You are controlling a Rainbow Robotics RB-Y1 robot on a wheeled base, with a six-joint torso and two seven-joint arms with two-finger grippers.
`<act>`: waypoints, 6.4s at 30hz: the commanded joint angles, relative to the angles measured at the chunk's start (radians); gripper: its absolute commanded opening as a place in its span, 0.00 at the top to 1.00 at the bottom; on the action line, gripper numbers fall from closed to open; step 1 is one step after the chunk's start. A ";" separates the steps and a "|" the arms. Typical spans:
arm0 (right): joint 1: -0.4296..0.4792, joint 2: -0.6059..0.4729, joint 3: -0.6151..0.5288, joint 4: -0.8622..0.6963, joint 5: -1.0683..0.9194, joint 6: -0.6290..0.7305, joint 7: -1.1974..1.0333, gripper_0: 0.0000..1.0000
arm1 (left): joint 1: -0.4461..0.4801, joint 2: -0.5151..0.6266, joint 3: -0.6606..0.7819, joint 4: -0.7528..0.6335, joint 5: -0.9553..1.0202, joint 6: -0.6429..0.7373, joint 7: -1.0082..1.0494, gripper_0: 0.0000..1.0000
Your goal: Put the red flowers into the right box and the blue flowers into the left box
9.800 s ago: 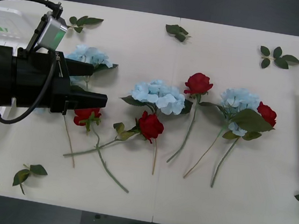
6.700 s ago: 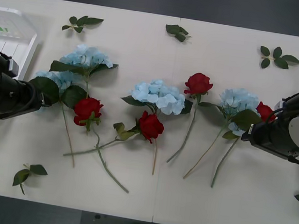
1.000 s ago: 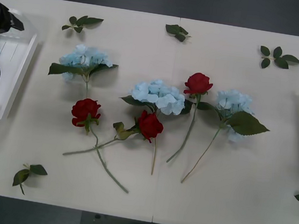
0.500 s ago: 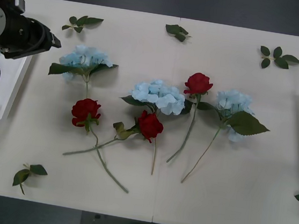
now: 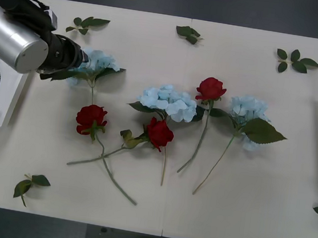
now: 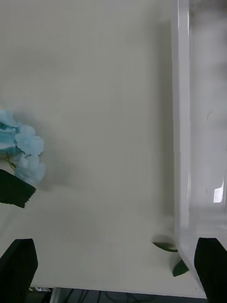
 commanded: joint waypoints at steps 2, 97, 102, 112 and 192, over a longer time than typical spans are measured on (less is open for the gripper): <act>0.044 0.038 0.035 -0.166 0.001 -0.007 -0.149 0.02 | -0.022 -0.056 -0.014 0.061 -0.077 -0.076 0.018 0.00; 0.036 0.296 0.777 -0.231 0.445 -0.349 -0.735 1.00 | -0.054 0.060 0.081 -0.133 -0.294 0.232 -0.220 1.00; 0.072 0.267 0.678 -0.340 0.383 -0.278 -0.602 1.00 | -0.054 0.158 0.144 -0.123 -0.215 0.249 -0.321 1.00; 0.096 0.285 0.397 -0.455 0.148 -0.134 -0.200 1.00 | 0.070 0.321 0.353 -0.029 0.006 0.216 -0.487 1.00; -0.295 0.550 0.287 -0.215 -0.800 -0.395 0.447 1.00 | 0.549 0.203 0.750 -0.492 0.878 -0.099 -0.565 0.00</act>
